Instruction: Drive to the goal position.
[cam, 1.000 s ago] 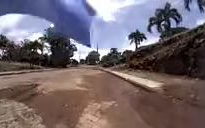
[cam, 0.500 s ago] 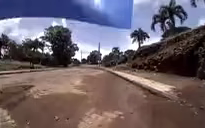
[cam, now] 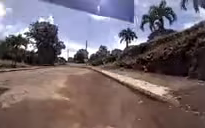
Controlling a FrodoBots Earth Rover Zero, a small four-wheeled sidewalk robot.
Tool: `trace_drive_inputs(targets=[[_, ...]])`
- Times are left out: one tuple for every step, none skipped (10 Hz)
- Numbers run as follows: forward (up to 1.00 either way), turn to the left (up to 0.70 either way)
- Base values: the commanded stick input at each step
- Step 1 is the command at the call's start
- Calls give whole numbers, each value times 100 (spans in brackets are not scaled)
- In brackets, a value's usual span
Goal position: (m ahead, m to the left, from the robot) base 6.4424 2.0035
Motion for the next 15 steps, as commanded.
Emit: trace_drive_inputs(targets=[[70,0],[70,22],[70,4],[70,12],[70,26],[70,4],[70,11],[70,25],[70,27],[70,21],[70,15],[70,9],[70,2],[70,0],[70,0]])
